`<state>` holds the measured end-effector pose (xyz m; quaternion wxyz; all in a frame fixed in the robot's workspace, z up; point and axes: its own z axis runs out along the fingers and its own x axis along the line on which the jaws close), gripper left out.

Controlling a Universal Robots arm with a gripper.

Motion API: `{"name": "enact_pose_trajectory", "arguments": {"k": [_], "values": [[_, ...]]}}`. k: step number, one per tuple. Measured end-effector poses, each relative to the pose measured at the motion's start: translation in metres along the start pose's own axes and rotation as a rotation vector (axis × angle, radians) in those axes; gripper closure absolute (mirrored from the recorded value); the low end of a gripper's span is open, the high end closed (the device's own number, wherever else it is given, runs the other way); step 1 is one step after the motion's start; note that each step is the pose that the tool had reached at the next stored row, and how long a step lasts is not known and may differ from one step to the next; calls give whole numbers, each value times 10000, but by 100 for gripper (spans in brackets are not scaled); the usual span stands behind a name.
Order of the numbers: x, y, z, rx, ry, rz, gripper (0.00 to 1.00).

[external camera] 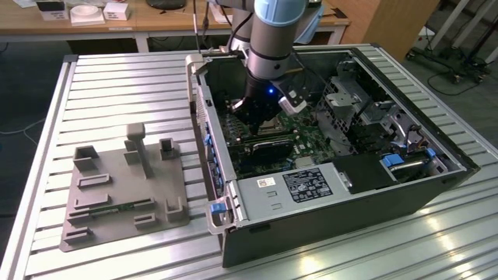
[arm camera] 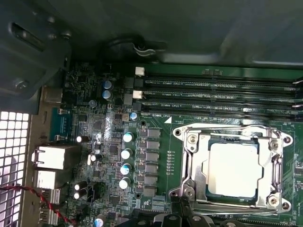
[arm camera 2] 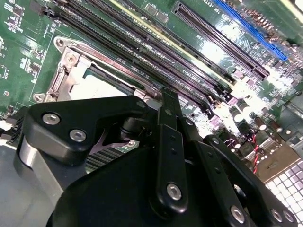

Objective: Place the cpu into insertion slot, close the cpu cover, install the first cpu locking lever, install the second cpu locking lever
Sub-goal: 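Install the second cpu locking lever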

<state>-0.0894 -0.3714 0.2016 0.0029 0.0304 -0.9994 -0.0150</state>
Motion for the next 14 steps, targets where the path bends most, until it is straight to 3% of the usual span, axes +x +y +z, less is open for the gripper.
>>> {"name": "enact_pose_trajectory", "arguments": {"k": [9,14], "values": [[4,0,29,-83,-5,-26,90],[3,-1,40,-65,1,-45,90]]}}
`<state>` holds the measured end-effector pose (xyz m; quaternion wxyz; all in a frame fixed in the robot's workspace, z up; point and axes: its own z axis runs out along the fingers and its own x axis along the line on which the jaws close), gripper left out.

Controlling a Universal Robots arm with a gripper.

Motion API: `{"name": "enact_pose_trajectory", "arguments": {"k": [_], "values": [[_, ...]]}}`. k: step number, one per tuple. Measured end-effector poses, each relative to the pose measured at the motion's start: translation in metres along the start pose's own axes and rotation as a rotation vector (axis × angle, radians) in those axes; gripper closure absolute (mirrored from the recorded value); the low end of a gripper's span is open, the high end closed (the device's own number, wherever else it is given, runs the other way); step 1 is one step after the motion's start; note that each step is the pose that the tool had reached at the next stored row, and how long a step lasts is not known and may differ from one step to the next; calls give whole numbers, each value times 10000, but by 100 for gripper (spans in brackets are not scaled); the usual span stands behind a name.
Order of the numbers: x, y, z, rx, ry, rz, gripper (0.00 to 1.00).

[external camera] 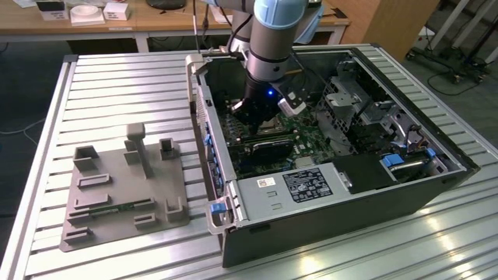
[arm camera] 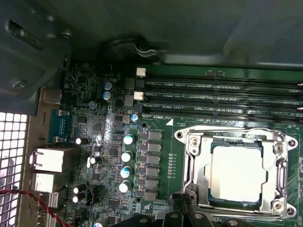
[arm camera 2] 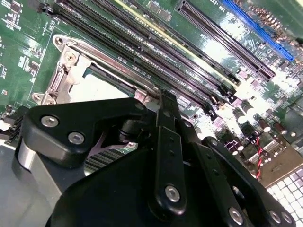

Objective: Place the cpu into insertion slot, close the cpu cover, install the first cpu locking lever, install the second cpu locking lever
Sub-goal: 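Install the second cpu locking lever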

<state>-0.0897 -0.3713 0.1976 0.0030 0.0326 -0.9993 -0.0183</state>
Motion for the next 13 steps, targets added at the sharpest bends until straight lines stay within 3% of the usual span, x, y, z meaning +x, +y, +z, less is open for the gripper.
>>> {"name": "enact_pose_trajectory", "arguments": {"k": [3,7,9,12,13], "values": [[1,-1,1,152,20,3,90],[1,-1,4,558,98,7,90],[0,-1,4,633,114,7,90],[1,-1,5,822,142,10,90],[1,-1,4,830,143,9,90]]}}
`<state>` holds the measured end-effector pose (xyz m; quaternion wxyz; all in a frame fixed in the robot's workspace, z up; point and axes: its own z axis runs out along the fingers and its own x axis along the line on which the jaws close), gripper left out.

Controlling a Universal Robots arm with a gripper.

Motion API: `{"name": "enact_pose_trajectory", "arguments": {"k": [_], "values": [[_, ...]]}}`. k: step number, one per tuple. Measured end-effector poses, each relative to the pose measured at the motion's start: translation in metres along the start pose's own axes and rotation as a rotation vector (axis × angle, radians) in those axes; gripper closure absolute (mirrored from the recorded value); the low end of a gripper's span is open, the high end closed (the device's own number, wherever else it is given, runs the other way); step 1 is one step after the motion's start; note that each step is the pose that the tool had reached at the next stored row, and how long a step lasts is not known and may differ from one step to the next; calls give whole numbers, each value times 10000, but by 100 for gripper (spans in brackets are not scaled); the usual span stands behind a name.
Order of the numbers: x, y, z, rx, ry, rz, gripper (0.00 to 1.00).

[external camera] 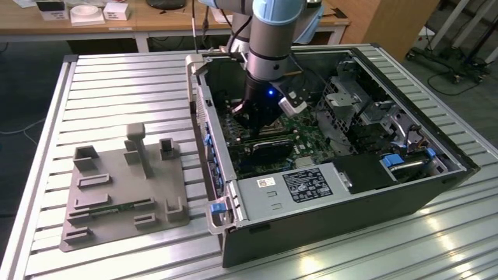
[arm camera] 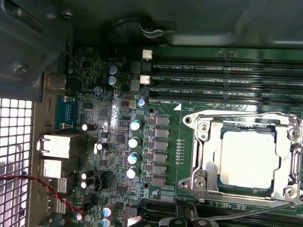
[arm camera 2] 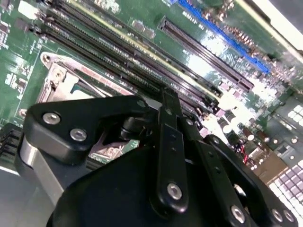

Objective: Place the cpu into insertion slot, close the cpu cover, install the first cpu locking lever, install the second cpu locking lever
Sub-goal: 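Install the second cpu locking lever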

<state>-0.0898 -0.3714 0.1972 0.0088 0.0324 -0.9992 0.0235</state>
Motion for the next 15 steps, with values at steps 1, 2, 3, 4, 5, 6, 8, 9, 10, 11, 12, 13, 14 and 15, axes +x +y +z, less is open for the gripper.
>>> {"name": "enact_pose_trajectory", "arguments": {"k": [1,2,3,4,5,6,8,9,10,11,12,13,14,15], "values": [[0,0,-1,2,0,0,90],[0,2,-3,2,0,1,90],[0,2,-11,3,0,2,90],[0,2,-29,2,-1,1,90],[1,1,-53,2,0,1,90],[2,1,-79,1,0,2,90],[3,-2,-140,3,1,2,90],[4,-4,-173,2,0,2,90],[6,-5,-208,1,0,2,90],[8,-7,-240,3,1,3,90],[11,-7,-261,0,-1,3,90],[14,-8,-275,1,0,3,90],[17,-8,-280,3,1,2,90],[21,-8,-281,1,-2,2,90]]}}
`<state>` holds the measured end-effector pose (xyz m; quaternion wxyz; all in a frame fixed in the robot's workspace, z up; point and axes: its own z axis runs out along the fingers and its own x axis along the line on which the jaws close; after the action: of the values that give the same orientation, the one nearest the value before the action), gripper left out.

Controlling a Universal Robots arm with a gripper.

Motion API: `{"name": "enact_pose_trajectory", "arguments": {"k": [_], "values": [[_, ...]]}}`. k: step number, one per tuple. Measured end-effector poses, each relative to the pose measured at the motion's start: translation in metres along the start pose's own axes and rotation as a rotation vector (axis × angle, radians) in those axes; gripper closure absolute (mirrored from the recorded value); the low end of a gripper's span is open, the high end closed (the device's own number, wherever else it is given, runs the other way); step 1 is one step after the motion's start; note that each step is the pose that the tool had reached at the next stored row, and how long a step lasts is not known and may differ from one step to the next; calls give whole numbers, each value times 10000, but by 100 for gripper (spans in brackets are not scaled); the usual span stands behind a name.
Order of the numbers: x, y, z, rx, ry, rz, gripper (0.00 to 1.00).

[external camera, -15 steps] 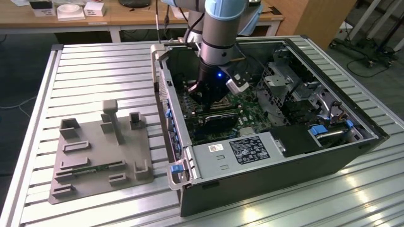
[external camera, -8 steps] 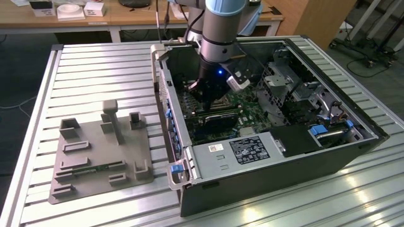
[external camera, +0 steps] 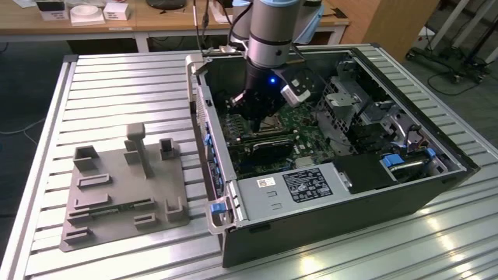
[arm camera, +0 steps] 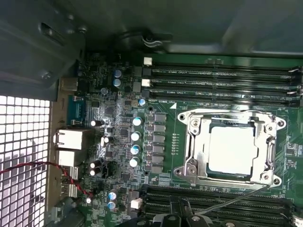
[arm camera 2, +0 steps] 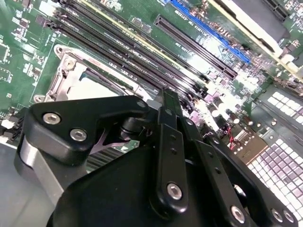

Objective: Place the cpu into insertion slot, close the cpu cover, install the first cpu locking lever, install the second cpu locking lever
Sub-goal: 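Install the second cpu locking lever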

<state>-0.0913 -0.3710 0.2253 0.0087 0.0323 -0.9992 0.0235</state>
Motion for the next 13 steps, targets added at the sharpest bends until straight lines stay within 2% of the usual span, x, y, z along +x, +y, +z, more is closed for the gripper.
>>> {"name": "enact_pose_trajectory", "arguments": {"k": [2,5,12,13], "values": [[9,0,-14,3,1,1,90],[17,-3,-73,2,0,-1,90],[29,-13,-311,2,0,0,90],[29,-14,-325,5,1,0,90]]}}
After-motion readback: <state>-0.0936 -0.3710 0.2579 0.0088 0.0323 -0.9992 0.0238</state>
